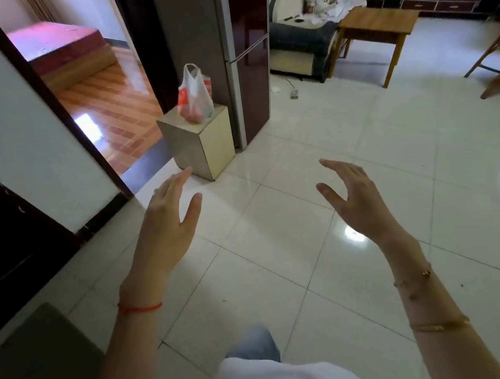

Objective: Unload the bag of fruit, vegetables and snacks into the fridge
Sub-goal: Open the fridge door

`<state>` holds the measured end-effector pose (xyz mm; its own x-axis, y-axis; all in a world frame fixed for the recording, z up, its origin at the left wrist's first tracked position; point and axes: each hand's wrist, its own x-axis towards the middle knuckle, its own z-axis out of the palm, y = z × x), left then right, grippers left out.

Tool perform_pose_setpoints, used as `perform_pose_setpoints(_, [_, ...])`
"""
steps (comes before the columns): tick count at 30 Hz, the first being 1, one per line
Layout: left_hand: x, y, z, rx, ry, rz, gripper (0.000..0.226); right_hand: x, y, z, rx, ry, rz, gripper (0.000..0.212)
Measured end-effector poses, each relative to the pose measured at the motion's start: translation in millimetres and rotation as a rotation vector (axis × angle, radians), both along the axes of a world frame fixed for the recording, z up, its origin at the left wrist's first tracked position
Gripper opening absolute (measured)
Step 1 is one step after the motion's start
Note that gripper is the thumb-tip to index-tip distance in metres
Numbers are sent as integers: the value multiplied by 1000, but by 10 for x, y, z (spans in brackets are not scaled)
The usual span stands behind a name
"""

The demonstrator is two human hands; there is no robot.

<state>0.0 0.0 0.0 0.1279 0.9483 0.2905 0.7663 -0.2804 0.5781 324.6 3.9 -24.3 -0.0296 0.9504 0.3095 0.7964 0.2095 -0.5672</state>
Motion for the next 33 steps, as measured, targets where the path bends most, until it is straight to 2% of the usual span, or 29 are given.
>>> perform_pose_setpoints(5, [125, 294, -63, -24, -8, 31, 47, 86, 253, -59, -41, 21, -25, 47])
perform_pose_setpoints(12, [348, 1075, -250, -39, 8, 22, 48, 300, 986, -215, -84, 23, -50, 47])
perform_pose_setpoints(24, [916, 3476, -174, -2, 34, -115, 51, 675, 3071, -132, -83, 25, -100, 46])
perform_pose_setpoints(33, [1363, 4793, -160, -47, 17, -123, 47, 1027, 4290, -175, -123, 39, -130, 46])
